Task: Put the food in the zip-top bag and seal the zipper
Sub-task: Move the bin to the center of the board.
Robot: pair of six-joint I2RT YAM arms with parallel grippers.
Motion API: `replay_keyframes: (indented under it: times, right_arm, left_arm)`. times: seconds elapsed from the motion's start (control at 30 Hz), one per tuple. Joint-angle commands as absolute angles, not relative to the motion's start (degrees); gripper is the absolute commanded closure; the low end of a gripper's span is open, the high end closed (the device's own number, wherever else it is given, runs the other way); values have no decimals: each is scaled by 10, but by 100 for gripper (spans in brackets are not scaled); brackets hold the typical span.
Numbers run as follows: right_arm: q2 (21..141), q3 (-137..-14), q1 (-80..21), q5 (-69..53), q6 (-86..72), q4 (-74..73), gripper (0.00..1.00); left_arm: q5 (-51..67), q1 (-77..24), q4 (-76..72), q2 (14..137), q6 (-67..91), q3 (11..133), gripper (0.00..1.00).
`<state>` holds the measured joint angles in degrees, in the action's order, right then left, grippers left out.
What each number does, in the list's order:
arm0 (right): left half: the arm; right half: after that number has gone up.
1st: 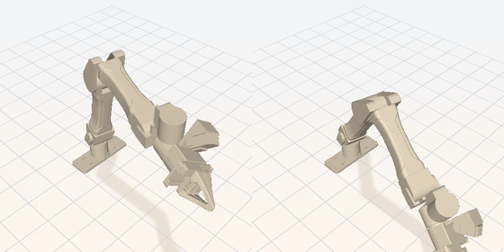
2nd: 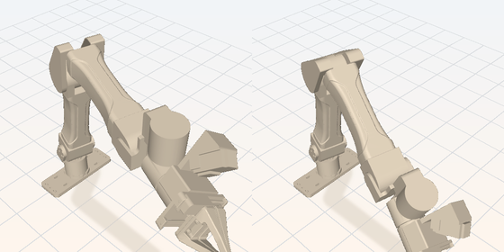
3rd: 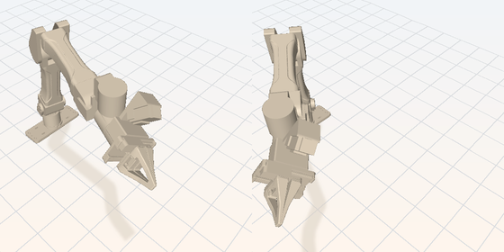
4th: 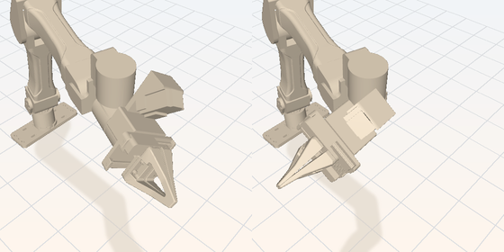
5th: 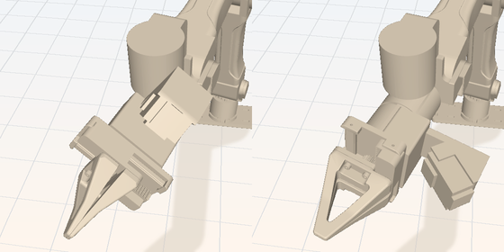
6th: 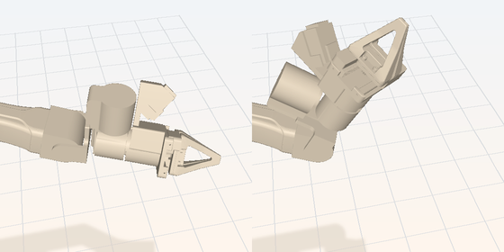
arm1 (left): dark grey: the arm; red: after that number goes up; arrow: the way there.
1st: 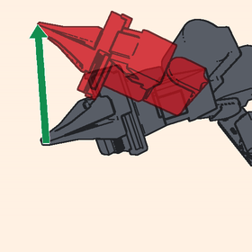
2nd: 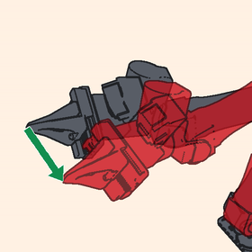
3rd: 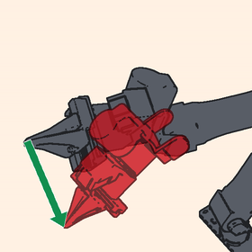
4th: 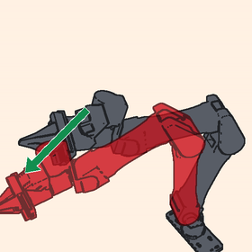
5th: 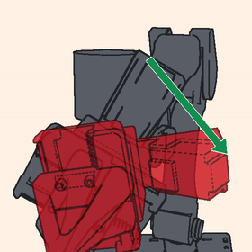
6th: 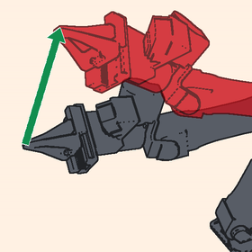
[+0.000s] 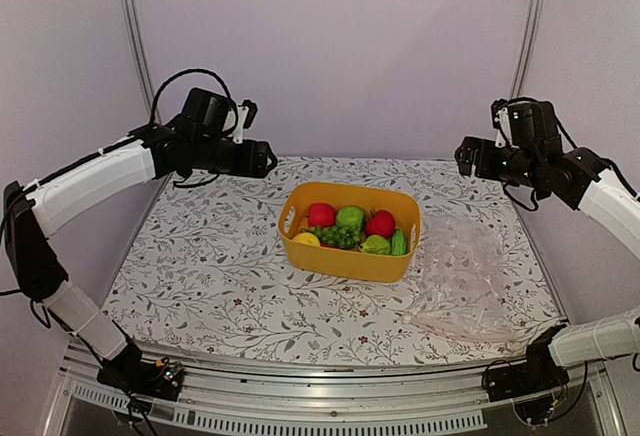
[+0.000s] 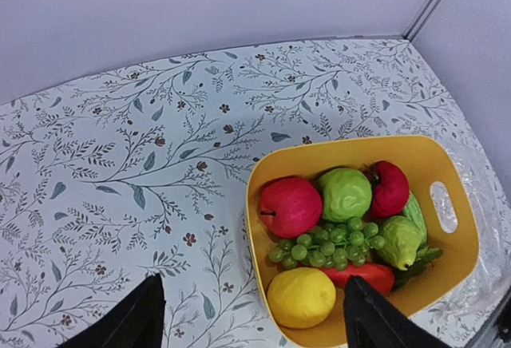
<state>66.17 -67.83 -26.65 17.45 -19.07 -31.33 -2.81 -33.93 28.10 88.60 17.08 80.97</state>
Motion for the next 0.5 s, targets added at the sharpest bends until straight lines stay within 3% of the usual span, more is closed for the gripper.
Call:
replay_keyframes:
  times: [0.0, 0.23, 0.47]
  right_arm:
    - [674, -673, -271, 133, -155, -324, 1]
    - [730, -673, -271, 80, -111, -316, 5]
    - [829, -692, -257, 75, -132, -317, 27]
  left_arm:
    - [-35, -344, 336, 889, 250, 824, 25]
    - [-30, -373, 338, 852, 294, 767, 26]
    - [-6, -405, 358, 834, 302, 727, 26]
